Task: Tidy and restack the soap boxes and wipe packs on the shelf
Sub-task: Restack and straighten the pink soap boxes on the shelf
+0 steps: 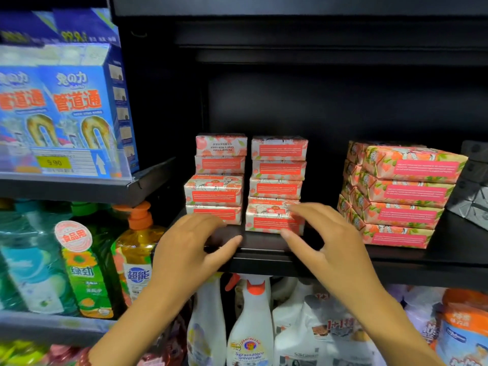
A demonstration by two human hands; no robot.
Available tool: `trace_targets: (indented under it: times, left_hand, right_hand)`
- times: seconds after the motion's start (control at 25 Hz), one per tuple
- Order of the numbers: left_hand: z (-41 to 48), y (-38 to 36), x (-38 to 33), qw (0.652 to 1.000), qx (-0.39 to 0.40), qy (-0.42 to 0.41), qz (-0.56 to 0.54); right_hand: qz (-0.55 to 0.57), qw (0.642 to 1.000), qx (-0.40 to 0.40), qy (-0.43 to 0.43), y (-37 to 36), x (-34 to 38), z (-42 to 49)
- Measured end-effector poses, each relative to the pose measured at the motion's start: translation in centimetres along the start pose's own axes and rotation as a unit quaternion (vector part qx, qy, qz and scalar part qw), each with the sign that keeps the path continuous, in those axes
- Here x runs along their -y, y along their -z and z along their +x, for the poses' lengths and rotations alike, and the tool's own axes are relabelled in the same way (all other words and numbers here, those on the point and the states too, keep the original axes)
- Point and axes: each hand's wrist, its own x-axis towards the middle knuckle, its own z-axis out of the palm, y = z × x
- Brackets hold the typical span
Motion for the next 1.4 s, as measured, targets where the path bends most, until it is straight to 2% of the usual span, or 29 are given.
trace_targets:
  times: [0.16, 0.28, 0.44, 0.56, 0.72, 0.84, 1.0, 1.16, 1.28, 1.4]
  left_hand:
    - [-1.2, 0.9, 1.3, 1.000, 0.012, -0.006, 0.027]
    - [-1.2, 1.3, 1.7, 0.999, 0.033, -0.013, 0.023]
    - [-1.2, 1.4, 1.7, 1.000, 0.028, -0.006, 0.011]
    - [-1.4, 1.3, 1.7, 1.000, 0.023, -0.007, 0.011]
    - [-1.4, 1.1, 1.9, 1.000, 0.013, -0.010, 0.008]
    - [-1.5, 0.9, 2.0, 1.000, 0.011, -0.016, 0.007]
    - [-1.4, 0.9, 2.1, 1.000, 0.009, -0.020, 0.008]
    - [-1.2, 1.1, 2.2, 0.999, 0.038, 0.001, -0.010]
    - [0.3, 1.4, 2.5, 0.998, 0.060, 0.010, -0.034]
    - [3.2, 0.8, 2.7, 0.999, 0.039, -0.026, 0.020]
  right_hand:
    - [-0.004, 0.997, 0.050, 0.062, -3.0, 2.7, 5.5]
    - [-0.069, 0.985, 0.125, 0.101, -5.2, 4.1, 9.4]
    - [-0.164, 0.961, 0.182, 0.125, -7.6, 5.0, 11.4]
    - [-0.191, 0.955, 0.186, 0.134, -8.7, 4.7, 11.0]
    - [-0.159, 0.963, 0.190, 0.108, -8.2, 4.3, 11.6]
    - [-0.191, 0.955, 0.206, 0.095, -8.3, 4.4, 11.8]
    - [-0.184, 0.959, 0.186, 0.110, -7.7, 4.9, 11.3]
    - [-0.152, 0.975, 0.105, 0.123, -4.7, 4.5, 9.2]
    - [-0.128, 0.986, 0.047, 0.091, -1.6, 3.2, 7.2]
    - [-0.123, 0.991, 0.010, 0.049, 0.8, 1.5, 4.8]
